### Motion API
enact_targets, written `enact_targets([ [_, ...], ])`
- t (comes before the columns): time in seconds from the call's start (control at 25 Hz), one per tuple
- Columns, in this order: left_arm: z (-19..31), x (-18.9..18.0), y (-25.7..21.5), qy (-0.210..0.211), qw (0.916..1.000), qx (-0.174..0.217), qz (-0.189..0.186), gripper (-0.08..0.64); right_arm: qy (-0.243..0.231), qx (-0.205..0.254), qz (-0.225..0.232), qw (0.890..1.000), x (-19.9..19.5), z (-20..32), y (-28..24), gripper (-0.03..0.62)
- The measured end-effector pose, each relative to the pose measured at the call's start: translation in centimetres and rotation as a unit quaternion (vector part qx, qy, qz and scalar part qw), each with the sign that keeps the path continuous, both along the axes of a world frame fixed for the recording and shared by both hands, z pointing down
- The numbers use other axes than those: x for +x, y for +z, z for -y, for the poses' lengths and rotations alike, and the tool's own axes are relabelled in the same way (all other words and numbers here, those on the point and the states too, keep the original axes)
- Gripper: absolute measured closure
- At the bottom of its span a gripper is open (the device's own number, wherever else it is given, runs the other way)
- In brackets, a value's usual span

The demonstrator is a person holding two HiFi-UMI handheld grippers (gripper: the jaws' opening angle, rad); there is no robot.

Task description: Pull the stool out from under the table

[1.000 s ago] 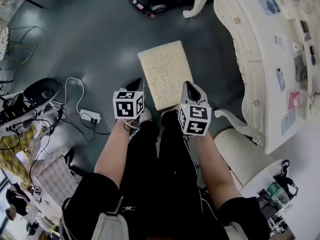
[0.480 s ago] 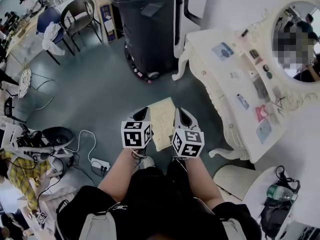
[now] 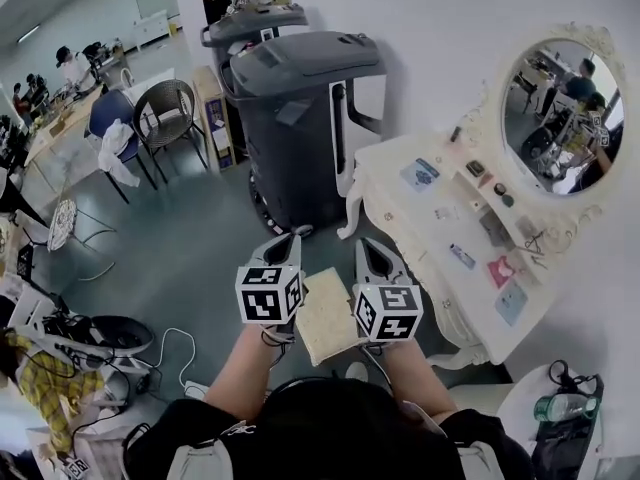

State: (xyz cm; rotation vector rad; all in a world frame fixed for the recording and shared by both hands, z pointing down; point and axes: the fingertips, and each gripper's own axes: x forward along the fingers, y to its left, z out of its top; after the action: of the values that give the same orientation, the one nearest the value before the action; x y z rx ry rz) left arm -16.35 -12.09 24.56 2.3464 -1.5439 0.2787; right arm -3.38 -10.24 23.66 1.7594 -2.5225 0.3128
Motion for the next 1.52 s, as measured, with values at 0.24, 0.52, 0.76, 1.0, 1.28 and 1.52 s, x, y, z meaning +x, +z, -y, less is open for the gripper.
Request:
enact_targets([
  [0.24,0.1,1.6,-1.5,-0.004,0.9999,0.016,0.001,0.555,0.008,0.016,-0.002,1.000,1.3,0.1,-1.2,0.589],
  [0.52,0.2,3.3,0.1,0.013,0.9996,-0.013,-0.022,0.554,0.021,0.012,-0.007,1.000,2.6,-0.1,-0.8,0.589],
  [0.76,0.1,4.1,0.4,0.028,0.9993,-0.017,-0.020,0.554,0.029,0.008,-0.013,0.999,2.9,-0.4,-0.5,0.588],
  [1.0,-0.1,4.1,1.1,0.038,0.9989,-0.024,-0.015,0.554,0.037,0.006,-0.024,0.999,2.7,-0.8,0.0,0.589],
  [1.28,0.1,3.1,1.8,0.047,0.9984,-0.029,-0.011,0.554,0.041,-0.002,-0.024,0.999,1.6,-0.6,0.8,0.588],
  [1.52,0.7,2.4,1.6,0.051,0.9983,-0.027,-0.008,0.554,0.038,-0.002,-0.024,0.999,0.4,-0.1,0.8,0.588],
])
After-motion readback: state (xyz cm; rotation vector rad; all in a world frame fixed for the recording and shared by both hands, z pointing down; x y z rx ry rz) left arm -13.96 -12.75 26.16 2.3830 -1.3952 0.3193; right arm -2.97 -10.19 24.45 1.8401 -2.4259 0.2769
